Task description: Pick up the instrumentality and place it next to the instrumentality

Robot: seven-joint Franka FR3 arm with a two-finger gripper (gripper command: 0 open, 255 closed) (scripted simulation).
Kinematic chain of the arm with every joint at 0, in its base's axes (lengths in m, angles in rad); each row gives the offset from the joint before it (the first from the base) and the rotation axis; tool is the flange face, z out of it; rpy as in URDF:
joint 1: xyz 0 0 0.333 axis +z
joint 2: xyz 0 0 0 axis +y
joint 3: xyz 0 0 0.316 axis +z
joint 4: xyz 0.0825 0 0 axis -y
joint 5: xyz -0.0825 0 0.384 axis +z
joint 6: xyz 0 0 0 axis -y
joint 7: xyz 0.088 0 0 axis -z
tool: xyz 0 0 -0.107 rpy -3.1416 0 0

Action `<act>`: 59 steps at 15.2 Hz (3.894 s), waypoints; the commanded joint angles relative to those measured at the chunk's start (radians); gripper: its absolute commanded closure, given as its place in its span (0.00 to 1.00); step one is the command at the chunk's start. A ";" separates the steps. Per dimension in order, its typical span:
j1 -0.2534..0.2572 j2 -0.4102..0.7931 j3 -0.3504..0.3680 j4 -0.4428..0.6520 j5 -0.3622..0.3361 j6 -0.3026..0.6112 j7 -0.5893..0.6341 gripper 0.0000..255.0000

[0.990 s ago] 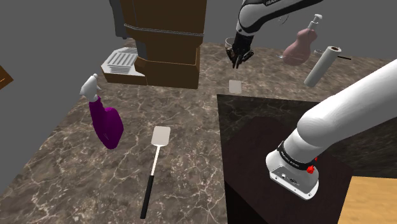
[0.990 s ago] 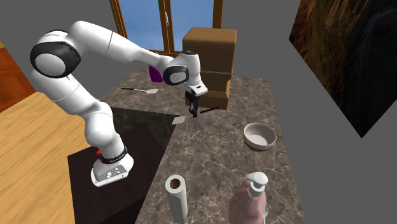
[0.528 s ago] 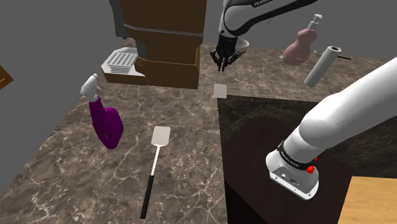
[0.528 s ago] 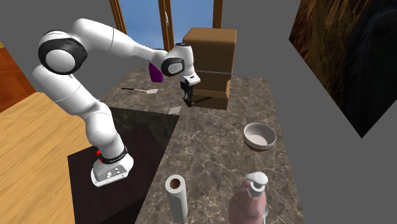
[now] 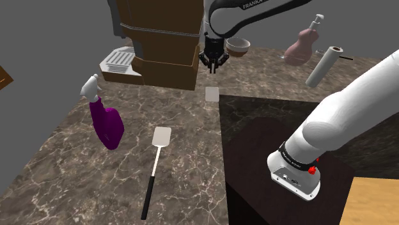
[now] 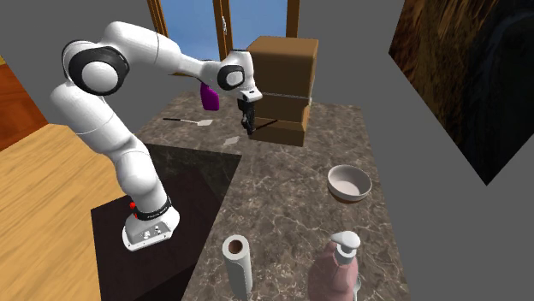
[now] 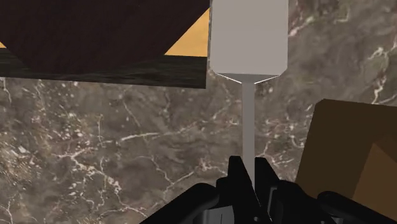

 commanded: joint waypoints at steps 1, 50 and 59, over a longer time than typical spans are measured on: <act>0.057 0.051 0.048 0.020 0.091 0.083 0.055 1.00; 0.393 0.684 0.178 0.650 -0.126 0.022 0.596 0.00; 0.393 0.637 0.190 0.709 -0.103 -0.081 0.583 0.00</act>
